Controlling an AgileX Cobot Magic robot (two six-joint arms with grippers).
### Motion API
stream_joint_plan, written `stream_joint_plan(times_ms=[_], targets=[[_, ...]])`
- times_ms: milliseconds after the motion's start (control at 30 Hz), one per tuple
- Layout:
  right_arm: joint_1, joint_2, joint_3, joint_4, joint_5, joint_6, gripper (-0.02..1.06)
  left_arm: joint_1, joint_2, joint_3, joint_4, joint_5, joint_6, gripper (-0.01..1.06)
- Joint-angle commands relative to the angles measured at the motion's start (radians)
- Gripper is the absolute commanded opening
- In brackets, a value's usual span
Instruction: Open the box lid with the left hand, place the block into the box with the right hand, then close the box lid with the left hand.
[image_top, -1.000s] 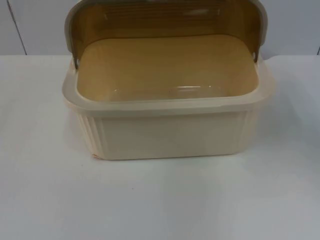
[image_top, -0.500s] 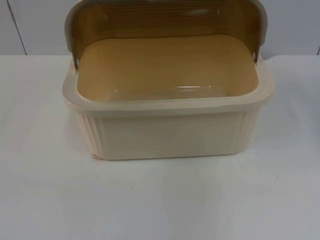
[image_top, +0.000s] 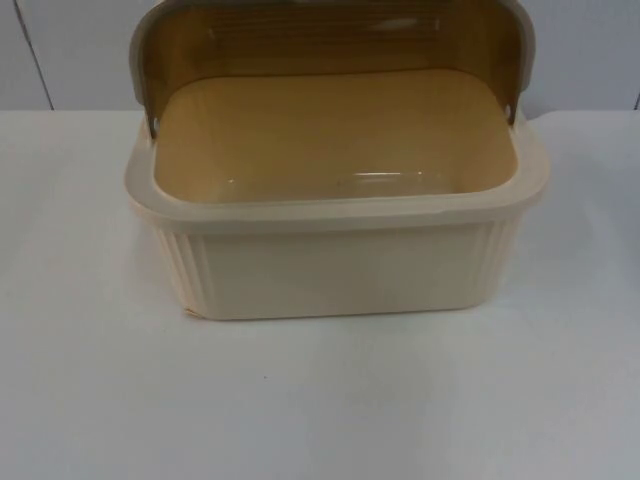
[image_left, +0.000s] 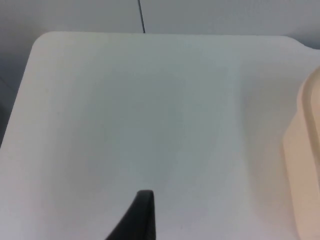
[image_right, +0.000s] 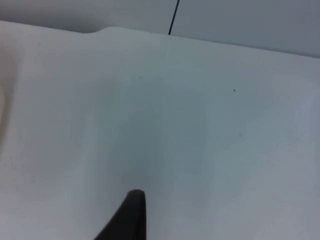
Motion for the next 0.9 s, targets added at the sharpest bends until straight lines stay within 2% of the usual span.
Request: stream_joint_plan(times_ms=[0,100,333,433,533,633,667,800,867], targets=[[-0.005,-0.011,-0.008,0.003,-0.013,-0.001,1.05,0.004,-0.003,0.003,-0.001,0.007,-0.023,1.02],[-0.005,-0.011,-0.008,0.004,-0.026,-0.004,1.05,0.004,-0.003,0.003,0.001,0.013,-0.090,1.02],[-0.005,-0.011,-0.008,0.009,-0.037,-0.004,1.05,0.004,-0.003,0.003,-0.003,-0.004,-0.141,1.02],[-0.005,-0.011,-0.008,0.013,-0.037,-0.004,1.05,0.004,-0.003,0.003,0.022,-0.038,-0.131,1.02],[-0.005,-0.011,-0.008,0.026,-0.039,-0.008,1.05,0.004,-0.003,0.003,0.095,-0.112,-0.124,1.02],[-0.005,-0.011,-0.008,0.043,-0.044,-0.010,1.05,0.004,0.000,0.003,0.098,-0.236,-0.009,1.02],[-0.005,-0.011,-0.008,0.043,-0.044,-0.010,1.05,0.004,0.000,0.003,0.098,-0.236,-0.009,1.02],[-0.005,-0.011,-0.008,0.064,-0.056,-0.011,1.05,0.004,0.017,-0.007,0.103,-0.464,0.025,1.02],[-0.005,-0.011,-0.008,0.064,-0.053,-0.011,1.05,0.004,0.033,-0.029,0.103,-0.485,0.027,1.02]])
